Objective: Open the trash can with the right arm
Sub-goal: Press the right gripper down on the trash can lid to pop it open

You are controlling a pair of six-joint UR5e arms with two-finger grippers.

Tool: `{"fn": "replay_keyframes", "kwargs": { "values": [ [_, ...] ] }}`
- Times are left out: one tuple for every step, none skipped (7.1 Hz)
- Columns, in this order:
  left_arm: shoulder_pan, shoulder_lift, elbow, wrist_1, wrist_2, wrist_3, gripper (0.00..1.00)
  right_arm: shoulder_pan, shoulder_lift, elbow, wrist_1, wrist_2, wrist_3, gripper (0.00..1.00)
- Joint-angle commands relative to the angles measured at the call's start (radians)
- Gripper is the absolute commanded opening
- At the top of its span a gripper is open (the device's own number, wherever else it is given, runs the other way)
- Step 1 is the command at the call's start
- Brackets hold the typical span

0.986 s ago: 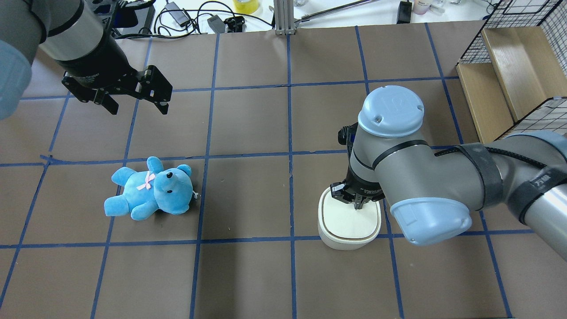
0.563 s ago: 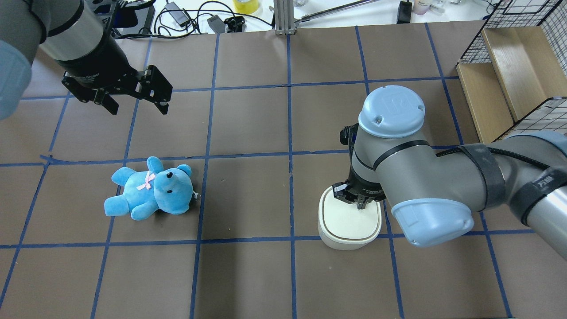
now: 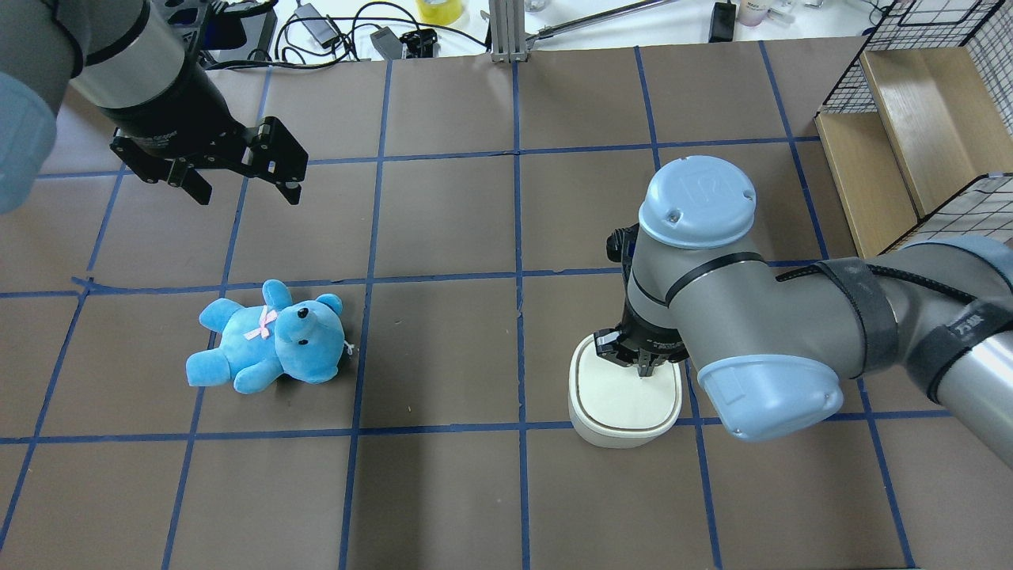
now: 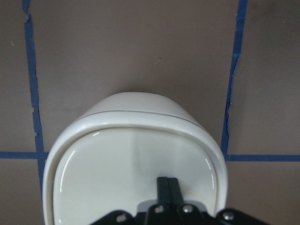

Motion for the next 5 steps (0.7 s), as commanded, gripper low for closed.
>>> {"fn": "replay_keyframes", "kwargs": {
  "values": [
    [0.0, 0.0, 0.0, 0.0, 0.0, 0.0, 1.0, 0.0, 0.001, 0.001, 0.0, 0.0, -0.002, 0.0],
    [0.0, 0.0, 0.0, 0.0, 0.0, 0.0, 1.0, 0.0, 0.0, -0.008, 0.0, 0.0, -0.003, 0.0],
    [0.0, 0.0, 0.0, 0.0, 0.0, 0.0, 1.0, -0.001, -0.01, -0.018, 0.002, 0.0, -0.003, 0.0],
    [0.0, 0.0, 0.0, 0.0, 0.0, 0.0, 1.0, -0.001, -0.014, -0.042, 0.032, 0.0, -0.003, 0.0],
    [0.0, 0.0, 0.0, 0.0, 0.0, 0.0, 1.0, -0.005, -0.02, -0.121, 0.113, 0.0, -0.002, 0.0]
  ]
}}
